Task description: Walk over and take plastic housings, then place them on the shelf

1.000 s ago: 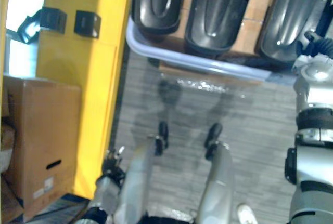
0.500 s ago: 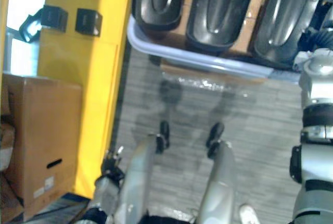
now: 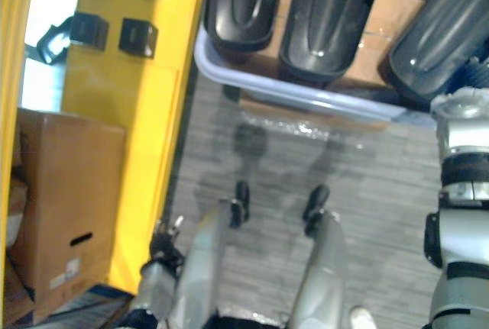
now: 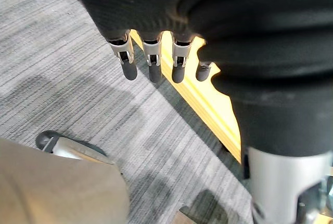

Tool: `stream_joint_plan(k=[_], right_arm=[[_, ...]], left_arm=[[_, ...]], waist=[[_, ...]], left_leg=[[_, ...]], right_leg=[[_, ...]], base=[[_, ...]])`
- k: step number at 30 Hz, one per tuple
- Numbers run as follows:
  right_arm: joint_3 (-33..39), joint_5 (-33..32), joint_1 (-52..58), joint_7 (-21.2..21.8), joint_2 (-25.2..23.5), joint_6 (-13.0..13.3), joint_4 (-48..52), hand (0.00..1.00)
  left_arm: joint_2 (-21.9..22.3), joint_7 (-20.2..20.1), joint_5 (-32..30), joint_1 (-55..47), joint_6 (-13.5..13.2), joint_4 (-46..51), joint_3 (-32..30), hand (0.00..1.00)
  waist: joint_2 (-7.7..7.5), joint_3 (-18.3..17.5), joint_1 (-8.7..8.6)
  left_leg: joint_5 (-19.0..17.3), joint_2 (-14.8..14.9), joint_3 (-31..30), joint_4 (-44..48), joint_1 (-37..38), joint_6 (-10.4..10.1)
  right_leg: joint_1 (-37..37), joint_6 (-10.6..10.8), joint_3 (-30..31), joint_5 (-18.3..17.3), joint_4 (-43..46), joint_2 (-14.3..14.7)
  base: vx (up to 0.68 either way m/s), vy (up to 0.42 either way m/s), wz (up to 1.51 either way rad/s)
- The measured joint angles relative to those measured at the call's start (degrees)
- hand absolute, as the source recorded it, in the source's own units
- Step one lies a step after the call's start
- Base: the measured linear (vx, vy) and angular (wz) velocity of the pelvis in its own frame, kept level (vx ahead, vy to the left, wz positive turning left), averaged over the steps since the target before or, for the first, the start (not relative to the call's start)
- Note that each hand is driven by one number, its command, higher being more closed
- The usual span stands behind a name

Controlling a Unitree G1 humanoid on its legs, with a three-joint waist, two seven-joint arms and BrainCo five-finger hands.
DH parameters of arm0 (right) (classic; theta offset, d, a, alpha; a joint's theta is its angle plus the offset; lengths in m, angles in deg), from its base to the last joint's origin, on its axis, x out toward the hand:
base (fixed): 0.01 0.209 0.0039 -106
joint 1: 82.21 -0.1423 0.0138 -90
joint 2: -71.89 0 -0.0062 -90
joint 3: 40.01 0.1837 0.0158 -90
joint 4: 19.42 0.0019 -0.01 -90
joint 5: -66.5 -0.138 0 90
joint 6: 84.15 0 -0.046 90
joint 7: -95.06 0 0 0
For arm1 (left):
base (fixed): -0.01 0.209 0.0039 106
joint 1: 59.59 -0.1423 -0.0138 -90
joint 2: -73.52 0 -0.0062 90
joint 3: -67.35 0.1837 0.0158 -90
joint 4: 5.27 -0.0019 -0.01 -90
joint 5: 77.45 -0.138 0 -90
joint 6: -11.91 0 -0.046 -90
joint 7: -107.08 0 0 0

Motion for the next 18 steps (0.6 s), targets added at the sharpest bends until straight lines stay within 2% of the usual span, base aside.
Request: stream_joint_plan(k=[7,13,16,18], right_arm=[[0.13,2.29,0.56,-2.52,0.04,0.31,0.46,1.0],[3.53,2.35,4.23,-5.6,-0.14,2.9,7.65,1.0],[7.51,3.96,8.48,-6.81,-2.37,4.31,11.89,1.0],[8.74,5.01,10.36,-7.09,-3.32,4.72,13.55,1.0]], left_arm=[[-0.01,0.51,2.42,-1.85,-3.42,6.26,4.48,0.0],[-0.07,1.32,4.06,-3.26,-3.83,14.98,5.95,0.0],[-1.69,4.37,3.42,-4.9,-3.99,25.95,5.7,0.0],[-2.19,5.43,3.18,-5.53,-3.96,31.04,5.77,0.0]], waist=[[-0.16,-0.04,-0.44],[-0.78,-0.13,-1.48],[-2.79,-0.61,-1.63],[-3.4,-0.91,-1.75]], left_leg=[[0.15,-0.01,-0.27,-2.06,4.2,-0.22],[0.77,-0.25,-0.83,-4.76,8.9,-0.56],[1.85,-0.42,-1.0,-8.37,13.8,-1.23],[2.1,-0.31,-1.3,-9.55,15.66,-1.52]], right_leg=[[4.5,0.04,-1.05,0.04,-1.75,0.22],[9.68,0.12,-2.49,0.02,-3.87,0.29],[14.16,0.11,-3.13,0.02,-6.37,0.58],[16.36,0.08,-3.91,0.04,-7.72,0.93]], base=[[0.02,-0.011,0.02],[0.02,-0.028,0.07],[0.02,-0.047,0.07],[0.04,-0.046,0.05]])
